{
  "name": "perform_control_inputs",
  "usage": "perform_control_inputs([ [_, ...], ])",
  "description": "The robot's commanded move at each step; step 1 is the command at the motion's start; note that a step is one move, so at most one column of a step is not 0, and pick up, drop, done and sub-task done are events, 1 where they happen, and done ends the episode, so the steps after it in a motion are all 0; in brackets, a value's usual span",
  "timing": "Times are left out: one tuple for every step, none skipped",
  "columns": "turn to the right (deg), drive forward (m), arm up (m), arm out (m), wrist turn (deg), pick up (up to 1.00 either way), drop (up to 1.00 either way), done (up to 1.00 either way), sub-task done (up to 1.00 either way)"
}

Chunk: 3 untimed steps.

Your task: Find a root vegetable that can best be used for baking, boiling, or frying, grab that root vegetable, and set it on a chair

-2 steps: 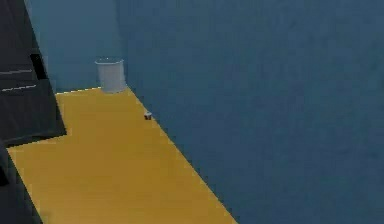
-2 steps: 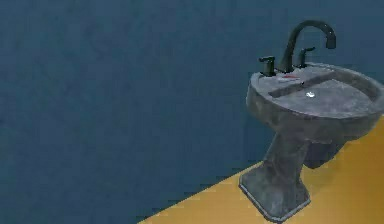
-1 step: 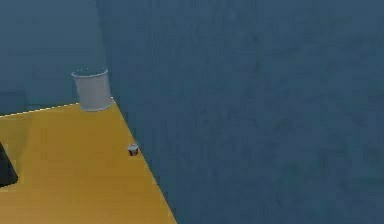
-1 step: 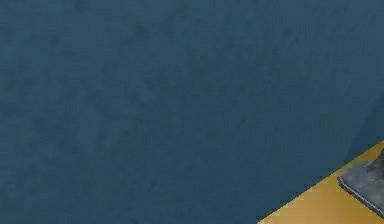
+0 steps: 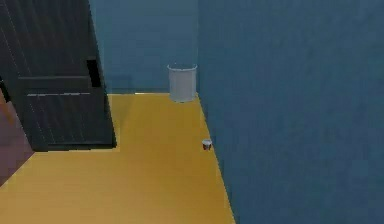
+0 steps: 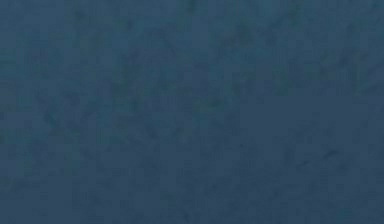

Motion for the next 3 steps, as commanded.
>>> perform_control_inputs([
  [0.0,0.45,0.00,0.00,0.0,0.00,0.00,0.00,0.00],
  [-45.0,0.00,0.00,0.00,0.0,0.00,0.00,0.00,0.00],
  [-24.0,0.00,0.00,0.00,0.0,0.00,0.00,0.00,0.00],
])
